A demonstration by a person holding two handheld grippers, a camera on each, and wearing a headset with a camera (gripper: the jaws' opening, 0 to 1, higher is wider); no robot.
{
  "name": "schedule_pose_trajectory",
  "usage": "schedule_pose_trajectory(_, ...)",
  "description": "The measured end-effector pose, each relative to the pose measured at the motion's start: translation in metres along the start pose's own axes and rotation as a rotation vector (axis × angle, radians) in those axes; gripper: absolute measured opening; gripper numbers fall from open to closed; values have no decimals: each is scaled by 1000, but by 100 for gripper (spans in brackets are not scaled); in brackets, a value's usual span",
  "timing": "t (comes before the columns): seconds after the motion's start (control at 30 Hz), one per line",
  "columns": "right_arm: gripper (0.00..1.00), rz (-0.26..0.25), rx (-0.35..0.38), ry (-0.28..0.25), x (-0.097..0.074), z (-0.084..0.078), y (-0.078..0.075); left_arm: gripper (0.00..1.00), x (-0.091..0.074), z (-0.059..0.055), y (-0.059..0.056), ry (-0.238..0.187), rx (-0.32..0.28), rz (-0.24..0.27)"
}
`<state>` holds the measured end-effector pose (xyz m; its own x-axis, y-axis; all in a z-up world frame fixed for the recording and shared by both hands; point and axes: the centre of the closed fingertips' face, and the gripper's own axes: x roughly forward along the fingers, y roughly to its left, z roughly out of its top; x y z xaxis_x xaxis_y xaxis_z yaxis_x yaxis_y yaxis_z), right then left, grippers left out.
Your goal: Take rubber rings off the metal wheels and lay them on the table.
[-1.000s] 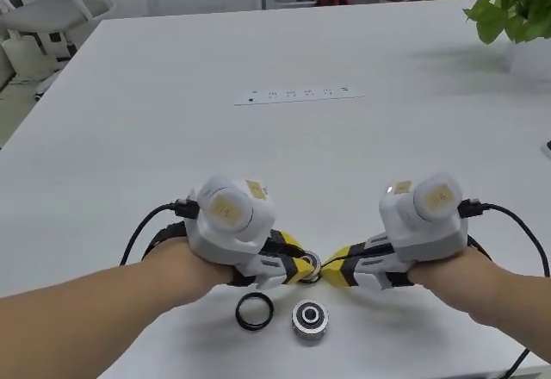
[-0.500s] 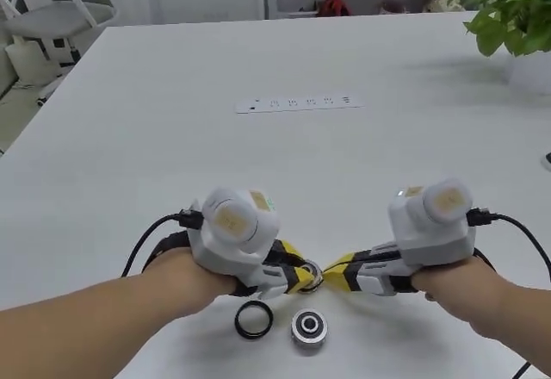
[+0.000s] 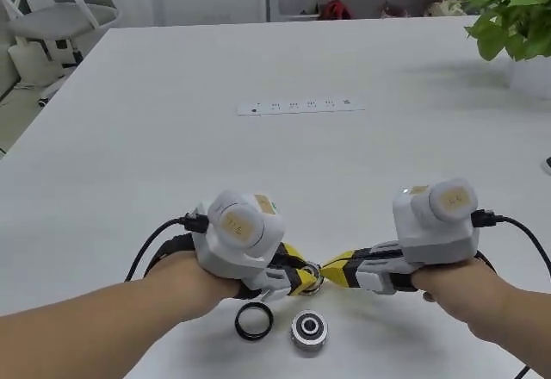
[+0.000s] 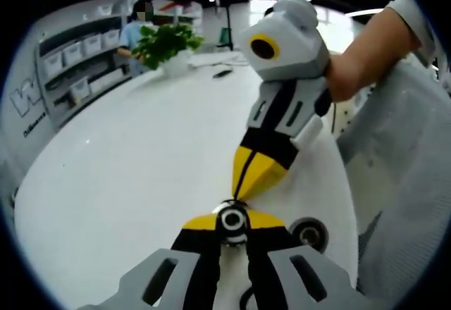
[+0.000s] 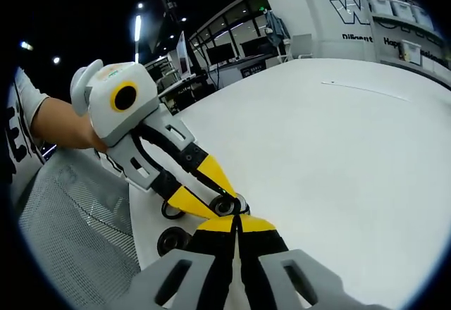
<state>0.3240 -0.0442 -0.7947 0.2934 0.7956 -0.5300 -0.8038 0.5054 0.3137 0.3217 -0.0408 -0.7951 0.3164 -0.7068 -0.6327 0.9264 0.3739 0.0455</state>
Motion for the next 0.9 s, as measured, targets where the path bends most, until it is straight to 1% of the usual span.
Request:
schedule_pose_trajectory(0.2, 0, 12, 1, -2, 1, 2, 3, 13, 0, 0, 0, 4, -1, 3)
schedule_pose_trajectory(0.33, 0, 32, -11, -10, 2, 6, 9, 13, 0, 0, 0, 5, 0, 4)
schedule_pose_trajectory(0.4, 0, 56, -19, -25, 4, 11, 14, 13, 1, 1, -1, 4, -1, 5)
schedule_pose_trajectory(0.47, 0, 53, -32, -21, 4, 11, 15, 13, 0, 1, 0, 4, -1, 6)
schedule_pose_trajectory(0.67, 0, 47, -10, -30, 1, 9, 11, 13, 0, 1, -1, 3, -5, 6)
schedule_pose_trajectory(0.8, 0, 44, -12, -32, 0, 10, 10, 13, 0, 1, -1, 1, 14, 14)
schedule_pose_trajectory(0.9, 0, 44, -11, -33, 0, 10, 10, 14, 1, 1, -1, 3, 13, 18)
